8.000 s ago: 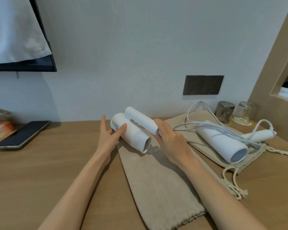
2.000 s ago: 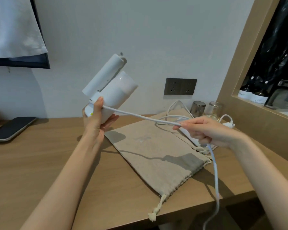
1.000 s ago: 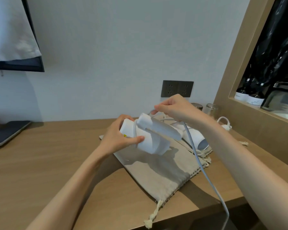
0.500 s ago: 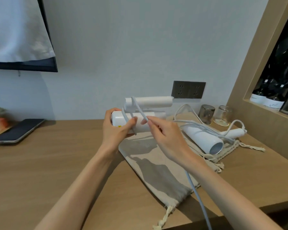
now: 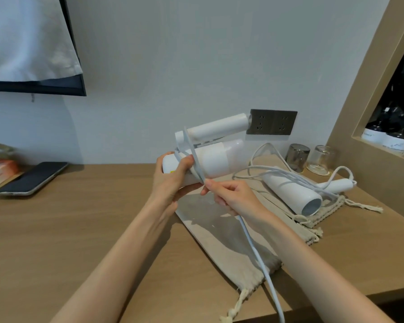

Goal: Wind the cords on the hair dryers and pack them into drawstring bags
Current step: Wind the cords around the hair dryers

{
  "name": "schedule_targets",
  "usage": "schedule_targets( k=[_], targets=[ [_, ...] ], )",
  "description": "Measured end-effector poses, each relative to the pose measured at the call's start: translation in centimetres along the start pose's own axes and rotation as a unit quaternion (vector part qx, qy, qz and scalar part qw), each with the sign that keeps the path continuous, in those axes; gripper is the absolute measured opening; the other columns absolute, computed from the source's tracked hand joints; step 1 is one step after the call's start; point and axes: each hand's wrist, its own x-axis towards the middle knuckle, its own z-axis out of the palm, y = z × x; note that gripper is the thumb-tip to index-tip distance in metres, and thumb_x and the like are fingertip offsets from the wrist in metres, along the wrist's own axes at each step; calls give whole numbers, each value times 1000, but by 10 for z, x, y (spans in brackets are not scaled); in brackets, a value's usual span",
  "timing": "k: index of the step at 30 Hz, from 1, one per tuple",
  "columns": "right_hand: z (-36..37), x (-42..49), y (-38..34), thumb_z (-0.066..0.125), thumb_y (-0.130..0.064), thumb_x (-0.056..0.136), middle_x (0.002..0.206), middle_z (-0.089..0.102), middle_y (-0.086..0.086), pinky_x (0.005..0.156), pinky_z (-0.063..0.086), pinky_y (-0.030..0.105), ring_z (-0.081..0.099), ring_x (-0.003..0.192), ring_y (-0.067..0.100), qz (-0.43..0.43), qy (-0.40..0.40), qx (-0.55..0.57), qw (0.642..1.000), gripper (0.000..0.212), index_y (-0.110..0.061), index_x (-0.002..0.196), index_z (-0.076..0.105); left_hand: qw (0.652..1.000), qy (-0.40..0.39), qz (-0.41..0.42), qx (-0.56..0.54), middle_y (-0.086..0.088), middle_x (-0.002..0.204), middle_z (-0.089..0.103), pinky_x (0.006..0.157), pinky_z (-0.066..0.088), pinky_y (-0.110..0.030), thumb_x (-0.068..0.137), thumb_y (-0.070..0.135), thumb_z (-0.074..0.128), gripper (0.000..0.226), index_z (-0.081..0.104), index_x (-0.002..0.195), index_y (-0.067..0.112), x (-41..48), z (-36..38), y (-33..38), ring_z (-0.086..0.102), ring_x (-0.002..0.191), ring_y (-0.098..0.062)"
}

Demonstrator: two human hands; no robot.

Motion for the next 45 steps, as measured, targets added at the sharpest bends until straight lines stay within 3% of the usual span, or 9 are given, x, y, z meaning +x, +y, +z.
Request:
schedule_targets(
  k=[7, 13, 19, 25, 29, 33, 39, 43, 45],
  targets=[
    [-9, -6, -6, 64, -24, 89, 45, 50, -13, 41, 33, 9, 44, 41, -1, 20, 5, 44, 999, 25, -1, 93, 72, 994, -88, 39, 52, -11, 115, 54, 66, 59, -38, 83, 11, 68, 39, 47, 111, 27, 0, -2, 0, 62, 96, -24],
    [-5, -8, -15, 62, -13, 90, 44, 54, -16, 42, 36, 8, 51, 44, -6, 4, 5, 55, 998, 24, 3, 107, 66, 991, -110, 46, 58, -10, 119, 57, 68, 58, -39, 51, 41, 74, 70, 47, 115, 27, -1, -4, 3, 63, 103, -26],
    [-7, -5, -15, 66, -15, 88, 49, 43, -10, 42, 32, 10, 40, 42, 2, -13, -6, 79, 997, 39, -9, 125, 54, 992, -110, 48, 45, -5, 112, 60, 69, 59, -38, 71, 46, 77, 60, 46, 118, 24, -3, -2, 6, 66, 96, -18],
    [-11, -7, -15, 62, -7, 89, 49, 56, -16, 45, 39, 7, 52, 45, -6, -19, -8, 84, 996, 43, -8, 130, 49, 991, -121, 45, 32, -9, 120, 56, 68, 59, -35, 61, 37, 68, 75, 40, 128, 20, -4, -3, 4, 63, 102, -21],
    [-10, -5, -9, 66, -14, 87, 50, 47, -9, 41, 33, 10, 45, 41, 0, -2, 12, 84, 996, 41, -13, 127, 52, 991, -120, 45, 46, -9, 123, 55, 69, 59, -36, 61, 35, 71, 76, 40, 129, 21, -3, -3, 4, 62, 105, -23],
    [-7, -1, 0, 69, -26, 85, 51, 49, -12, 42, 32, 12, 47, 46, -1, 26, 23, 75, 997, 44, -25, 125, 53, 987, -89, 94, 95, -9, 116, 56, 68, 59, -38, 65, 23, 85, 63, 46, 113, 27, 1, -5, 1, 65, 100, -23],
    [-2, 0, -4, 70, -25, 84, 56, 37, -2, 42, 20, 22, 31, 44, 5, 7, 11, 98, 995, 33, -29, 115, 58, 958, -45, 202, 200, 1, 111, 58, 77, 58, -43, 53, 52, 78, 59, 49, 103, 44, 4, -14, 6, 62, 102, -19],
    [1, 0, -9, 68, -24, 87, 56, 31, 1, 40, 17, 23, 24, 47, 10, -21, -5, 127, 992, 40, -31, 123, 54, 973, -24, 199, 114, 1, 104, 59, 59, 56, -24, 52, 51, 72, 66, 50, 110, 27, -4, -6, 8, 65, 88, -7],
    [2, 2, -9, 66, -25, 88, 57, 27, 3, 41, 14, 26, 20, 49, 14, -33, -15, 126, 991, 39, -33, 125, 54, 984, -26, 165, 66, -1, 104, 61, 60, 57, -27, 52, 50, 72, 74, 49, 116, 19, -5, -4, 6, 67, 90, -10]
  ],
)
